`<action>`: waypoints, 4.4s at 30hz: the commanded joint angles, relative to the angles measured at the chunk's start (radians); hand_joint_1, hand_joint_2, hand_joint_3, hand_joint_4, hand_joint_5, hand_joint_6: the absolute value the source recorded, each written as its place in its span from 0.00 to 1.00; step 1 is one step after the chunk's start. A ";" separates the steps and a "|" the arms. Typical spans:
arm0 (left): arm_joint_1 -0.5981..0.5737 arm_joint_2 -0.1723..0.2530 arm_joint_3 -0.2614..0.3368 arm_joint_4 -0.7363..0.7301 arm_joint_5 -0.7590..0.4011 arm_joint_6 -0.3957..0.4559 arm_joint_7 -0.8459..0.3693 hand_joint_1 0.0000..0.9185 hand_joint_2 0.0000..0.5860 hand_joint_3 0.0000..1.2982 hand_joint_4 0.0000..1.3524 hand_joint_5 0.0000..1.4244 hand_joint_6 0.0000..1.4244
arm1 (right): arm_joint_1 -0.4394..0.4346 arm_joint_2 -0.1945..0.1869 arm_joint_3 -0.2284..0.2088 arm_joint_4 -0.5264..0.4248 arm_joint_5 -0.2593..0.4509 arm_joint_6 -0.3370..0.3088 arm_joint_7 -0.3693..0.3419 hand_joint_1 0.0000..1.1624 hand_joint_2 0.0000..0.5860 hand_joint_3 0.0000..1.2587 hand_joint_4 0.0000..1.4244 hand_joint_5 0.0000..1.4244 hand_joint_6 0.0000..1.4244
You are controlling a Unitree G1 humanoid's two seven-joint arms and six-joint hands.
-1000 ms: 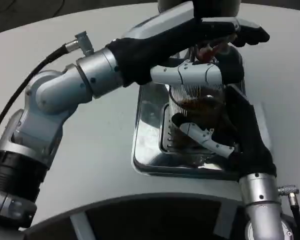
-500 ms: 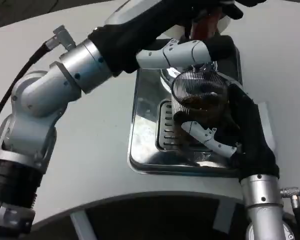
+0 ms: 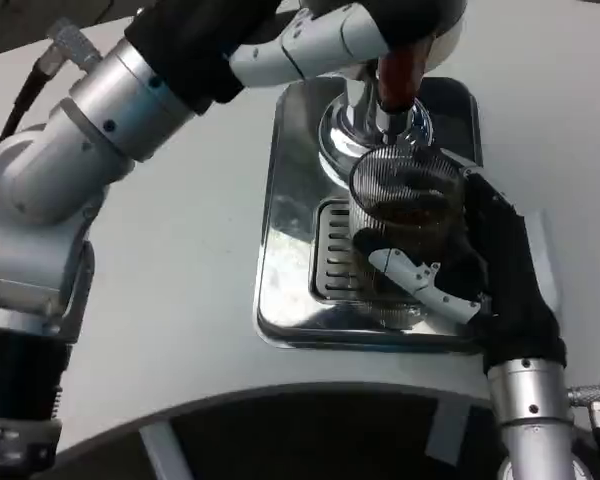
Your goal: Grasp the cup under the faucet to collect the drink, then remove the cup.
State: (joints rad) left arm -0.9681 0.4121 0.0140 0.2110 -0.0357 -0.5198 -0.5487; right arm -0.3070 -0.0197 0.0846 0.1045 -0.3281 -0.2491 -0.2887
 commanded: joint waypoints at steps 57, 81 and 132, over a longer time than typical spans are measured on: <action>0.680 0.134 0.295 -0.493 -0.043 0.252 0.131 0.00 0.21 0.25 0.25 0.26 0.22 | 0.131 -0.020 -0.042 -0.226 -0.022 0.024 0.020 0.91 0.24 0.50 0.50 0.59 0.45; 0.808 0.157 0.284 -0.460 0.139 0.171 0.197 0.00 0.22 0.23 0.22 0.22 0.19 | 0.260 -0.046 -0.078 -0.388 -0.017 0.026 0.070 0.92 0.21 0.55 0.55 0.64 0.54; 0.934 0.204 0.148 -0.630 0.324 0.219 0.158 0.00 0.20 0.09 0.00 0.01 0.05 | 0.410 -0.073 -0.061 -0.682 0.084 0.043 0.281 0.92 0.18 0.63 0.61 0.73 0.69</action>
State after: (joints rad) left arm -0.0690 0.5945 0.1625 -0.3935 0.2742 -0.3090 -0.3762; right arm 0.1042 -0.0930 0.0165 -0.5411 -0.2728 -0.1798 -0.0160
